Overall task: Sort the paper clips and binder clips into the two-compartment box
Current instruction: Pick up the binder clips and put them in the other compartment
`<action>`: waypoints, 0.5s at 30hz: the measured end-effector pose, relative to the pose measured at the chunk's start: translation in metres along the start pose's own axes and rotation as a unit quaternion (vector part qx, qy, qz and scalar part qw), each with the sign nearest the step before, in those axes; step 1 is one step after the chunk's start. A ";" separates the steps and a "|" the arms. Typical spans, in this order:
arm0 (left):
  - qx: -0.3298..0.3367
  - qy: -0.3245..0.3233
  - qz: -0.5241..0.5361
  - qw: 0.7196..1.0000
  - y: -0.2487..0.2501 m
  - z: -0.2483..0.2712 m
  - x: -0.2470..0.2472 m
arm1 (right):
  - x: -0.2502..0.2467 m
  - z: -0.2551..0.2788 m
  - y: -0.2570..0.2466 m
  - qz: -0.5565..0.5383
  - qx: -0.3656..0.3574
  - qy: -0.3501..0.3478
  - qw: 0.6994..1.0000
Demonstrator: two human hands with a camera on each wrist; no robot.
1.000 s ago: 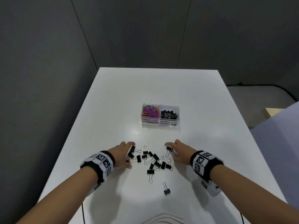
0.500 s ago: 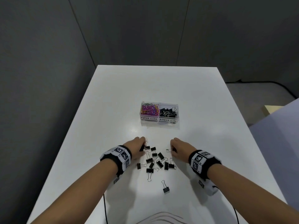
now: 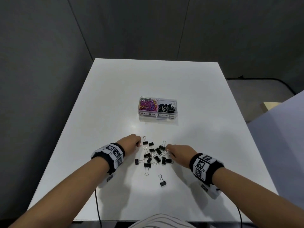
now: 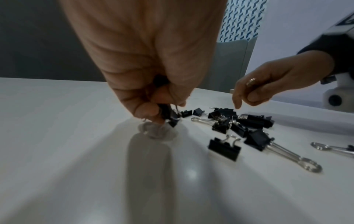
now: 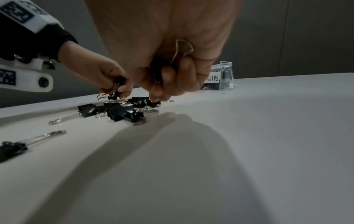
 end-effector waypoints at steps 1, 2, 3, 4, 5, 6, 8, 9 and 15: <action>-0.006 -0.003 -0.004 1.000 -0.002 0.001 0.002 | 0.000 -0.001 -0.002 0.001 -0.004 0.008 1.000; -0.012 -0.003 -0.005 1.000 -0.003 0.003 0.004 | -0.002 -0.001 -0.005 0.005 -0.012 0.018 1.000; -0.020 -0.004 -0.002 1.000 -0.004 0.005 0.005 | -0.003 0.000 -0.008 0.006 -0.024 0.024 0.999; -0.024 -0.002 0.004 1.000 -0.004 0.007 0.005 | -0.003 0.002 -0.012 0.002 -0.038 0.019 0.999; -0.028 0.000 0.015 1.000 -0.005 0.009 0.004 | -0.001 0.005 -0.016 -0.003 -0.053 0.002 0.999; -0.029 -0.001 0.026 0.999 -0.005 0.011 0.005 | 0.003 0.008 -0.020 -0.007 -0.068 -0.021 0.997; -0.029 -0.017 0.034 0.999 -0.004 0.019 0.009 | 0.017 0.017 -0.031 0.012 -0.105 -0.065 0.992; -0.028 -0.029 0.025 0.999 -0.002 0.023 0.013 | 0.026 0.021 -0.037 0.034 -0.128 -0.080 0.988; -0.003 -0.068 -0.034 0.997 0.003 0.024 0.037 | 0.042 0.017 -0.046 0.089 -0.121 -0.060 0.987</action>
Point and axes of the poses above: each hand's wrist, its own z-axis away from the middle knuckle, its own x-axis out of the palm, y = z × x, the point moved 7 cm from there along -z, towards the middle knuckle, and after that the axes turned 3 degrees about x, right-handed, at the moved point
